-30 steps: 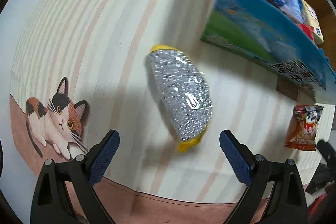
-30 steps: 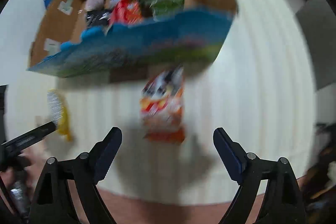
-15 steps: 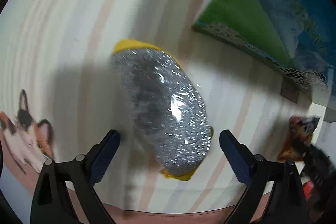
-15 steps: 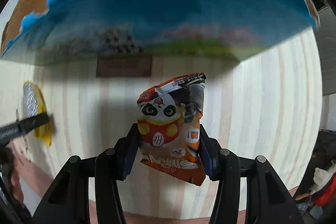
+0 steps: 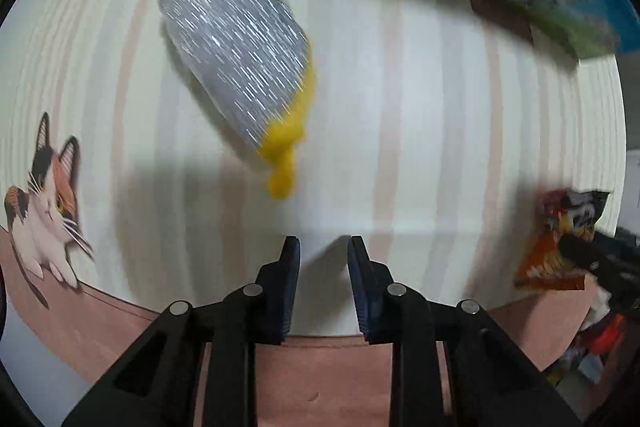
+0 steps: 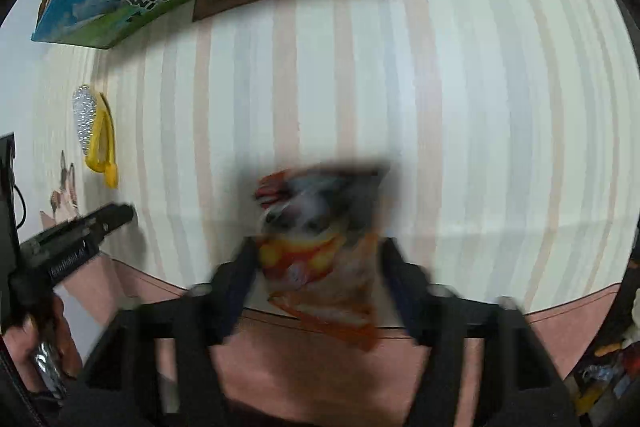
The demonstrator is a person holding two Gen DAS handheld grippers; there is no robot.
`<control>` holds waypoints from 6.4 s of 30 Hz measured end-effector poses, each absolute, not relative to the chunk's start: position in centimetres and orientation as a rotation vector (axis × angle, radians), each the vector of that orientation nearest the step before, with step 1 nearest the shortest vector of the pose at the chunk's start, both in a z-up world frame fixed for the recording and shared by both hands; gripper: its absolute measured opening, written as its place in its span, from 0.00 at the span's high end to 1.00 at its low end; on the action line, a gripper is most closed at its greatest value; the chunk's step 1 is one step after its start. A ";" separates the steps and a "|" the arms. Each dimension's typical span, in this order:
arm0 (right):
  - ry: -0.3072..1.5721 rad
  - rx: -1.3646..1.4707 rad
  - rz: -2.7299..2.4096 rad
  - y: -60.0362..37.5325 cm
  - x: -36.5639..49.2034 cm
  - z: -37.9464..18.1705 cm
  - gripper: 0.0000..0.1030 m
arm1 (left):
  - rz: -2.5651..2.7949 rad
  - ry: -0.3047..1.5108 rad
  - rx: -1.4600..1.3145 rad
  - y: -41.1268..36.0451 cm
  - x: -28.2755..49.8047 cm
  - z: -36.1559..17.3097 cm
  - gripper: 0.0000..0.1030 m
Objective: Organize soft objects
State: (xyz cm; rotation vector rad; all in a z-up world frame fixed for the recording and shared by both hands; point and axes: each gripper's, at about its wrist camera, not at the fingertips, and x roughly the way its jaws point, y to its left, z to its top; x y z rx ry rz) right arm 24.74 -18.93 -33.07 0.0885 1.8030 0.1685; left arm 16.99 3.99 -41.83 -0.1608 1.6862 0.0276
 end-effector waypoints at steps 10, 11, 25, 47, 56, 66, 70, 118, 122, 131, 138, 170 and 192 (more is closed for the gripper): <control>1.647 -0.082 0.114 -16.9 25.1 -29.1 0.17 | 0.056 1.654 -0.059 -0.2 19.4 -41.3 0.79; 1.636 -0.124 0.115 -15.3 25.0 -29.5 0.17 | 0.058 1.651 -0.059 -1.3 19.3 -40.8 0.79; 1.684 -0.300 0.120 -10.8 23.1 -33.3 0.50 | 0.033 1.610 -0.049 -1.2 19.2 -37.7 0.94; 1.554 0.073 0.282 -11.7 29.1 -24.1 0.50 | 0.138 1.638 -0.690 12.2 27.7 -38.0 0.58; 1.571 0.052 0.308 -10.3 29.4 -25.5 0.50 | 0.170 1.666 -0.500 8.7 28.5 -39.6 0.68; 1.467 0.178 0.390 -10.3 33.0 -19.2 0.50 | -0.071 1.404 -0.282 5.0 32.7 -22.4 0.70; 1.442 0.268 0.404 -9.3 37.0 -18.5 0.50 | -0.073 1.431 -0.101 4.8 39.7 -20.7 0.70; 1.431 -0.032 0.079 -13.4 44.2 -20.2 0.00 | -0.067 1.348 -0.036 3.7 39.6 -23.8 0.05; 1.395 -0.074 0.056 -14.2 42.7 -18.6 0.00 | -0.048 1.290 -0.034 3.2 37.2 -22.2 0.05; 1.327 -0.090 0.019 -14.7 41.8 -15.3 0.00 | 0.008 1.207 -0.018 3.4 35.3 -19.2 0.05; 1.293 -0.075 0.016 -14.9 40.7 -13.2 0.00 | 0.023 1.163 -0.025 3.5 33.6 -16.6 0.05; 0.982 -0.089 0.067 -17.4 17.1 10.4 0.00 | 0.042 0.929 -0.031 -0.6 11.6 0.0 0.05; 0.892 -0.096 0.041 -18.6 15.0 15.3 0.00 | 0.100 0.821 -0.037 -1.0 9.4 3.1 0.00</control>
